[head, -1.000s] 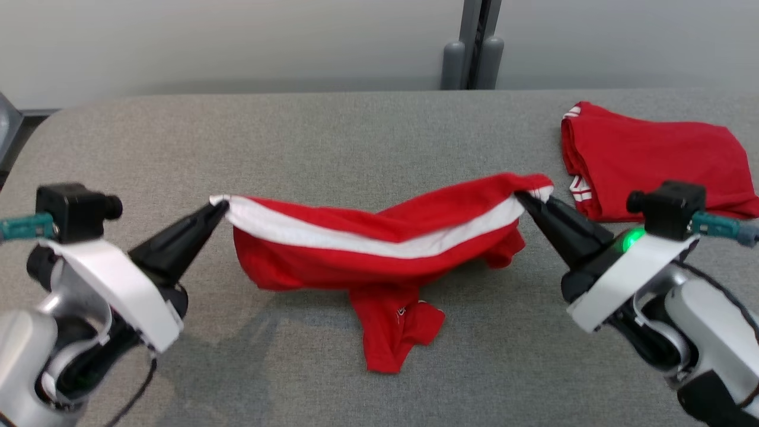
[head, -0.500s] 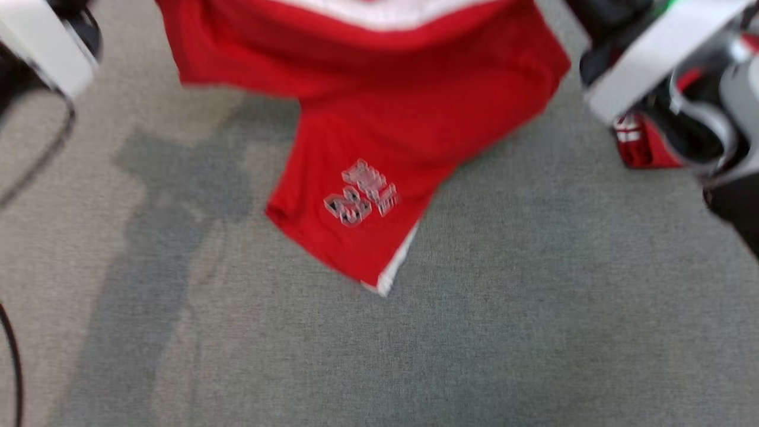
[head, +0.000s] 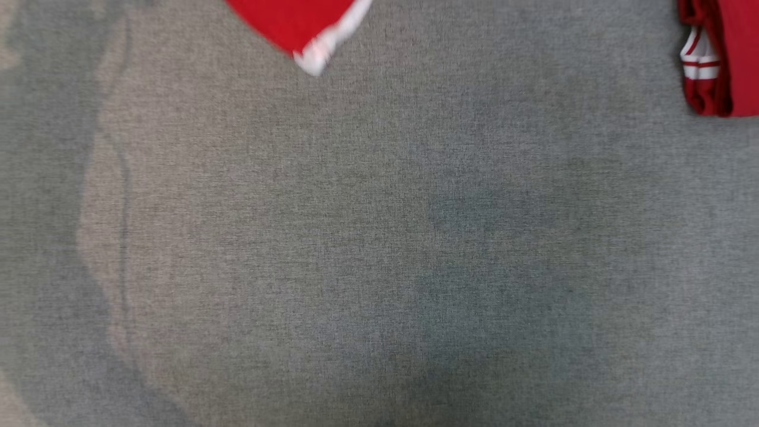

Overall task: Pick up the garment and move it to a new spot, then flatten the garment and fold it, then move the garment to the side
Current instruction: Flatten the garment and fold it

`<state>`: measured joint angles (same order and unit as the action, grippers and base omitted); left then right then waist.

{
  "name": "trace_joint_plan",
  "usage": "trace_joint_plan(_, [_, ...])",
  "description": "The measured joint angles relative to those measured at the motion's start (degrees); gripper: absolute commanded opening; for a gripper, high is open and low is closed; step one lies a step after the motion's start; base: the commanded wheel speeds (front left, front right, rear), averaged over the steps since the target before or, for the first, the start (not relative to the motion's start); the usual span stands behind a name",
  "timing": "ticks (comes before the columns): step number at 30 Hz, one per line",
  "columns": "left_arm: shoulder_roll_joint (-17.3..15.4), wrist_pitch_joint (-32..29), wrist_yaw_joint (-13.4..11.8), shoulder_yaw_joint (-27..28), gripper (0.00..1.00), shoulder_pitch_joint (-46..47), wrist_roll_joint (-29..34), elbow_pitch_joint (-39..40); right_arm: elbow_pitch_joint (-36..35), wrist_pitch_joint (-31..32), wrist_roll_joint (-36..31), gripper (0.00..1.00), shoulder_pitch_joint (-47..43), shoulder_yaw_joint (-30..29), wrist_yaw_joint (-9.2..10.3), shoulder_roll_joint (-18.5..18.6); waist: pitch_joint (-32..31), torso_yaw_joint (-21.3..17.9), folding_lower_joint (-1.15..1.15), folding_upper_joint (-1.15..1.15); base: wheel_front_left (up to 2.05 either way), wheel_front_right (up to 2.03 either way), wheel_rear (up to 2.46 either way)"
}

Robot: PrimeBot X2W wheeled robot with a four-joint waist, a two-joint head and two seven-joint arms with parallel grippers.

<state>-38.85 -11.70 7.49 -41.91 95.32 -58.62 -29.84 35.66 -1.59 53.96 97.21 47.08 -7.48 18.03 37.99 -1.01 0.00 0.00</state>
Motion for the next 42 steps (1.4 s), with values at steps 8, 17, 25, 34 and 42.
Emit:
trace_joint_plan(8, [2.4, 9.2, 0.0, -4.1, 0.00, 10.3, 0.1, -6.6, 10.4, -11.7, -0.2, 0.00, 9.3, -2.3, -0.01, -2.5, 1.8, 0.4, 0.00, 0.00, 0.00, 0.00, 0.00])
trace_joint_plan(17, [2.1, 7.6, 0.0, -13.0, 0.00, 10.9, -6.0, -7.6, 14.5, -13.1, 1.1, 0.00, 7.6, 1.4, -0.01, -4.6, 1.0, 1.4, 0.00, 0.00, 0.00, 0.00, 0.00])
trace_joint_plan(25, [-0.5, 0.5, 0.0, -23.1, 0.00, 4.3, -13.8, -2.3, 11.9, -11.3, 6.0, 0.00, -1.4, 9.8, -0.01, -1.8, -2.1, 2.1, 0.00, 0.00, 0.00, 0.00, 0.00])
trace_joint_plan(34, [-5.8, -8.4, 0.0, -30.0, 0.00, -4.9, -21.0, 4.1, 7.7, -9.7, 12.7, 0.00, -12.6, 19.1, -0.01, 0.5, -8.7, 1.2, 0.00, 0.00, 0.00, 0.00, 0.00])
trace_joint_plan(42, [-10.0, -18.3, 0.0, -31.3, 0.00, -18.1, -25.2, 10.8, 3.3, -0.6, 19.1, 0.00, -22.7, 25.0, -0.01, 1.0, -16.8, -0.3, 0.00, 0.00, 0.00, 0.00, 0.00])
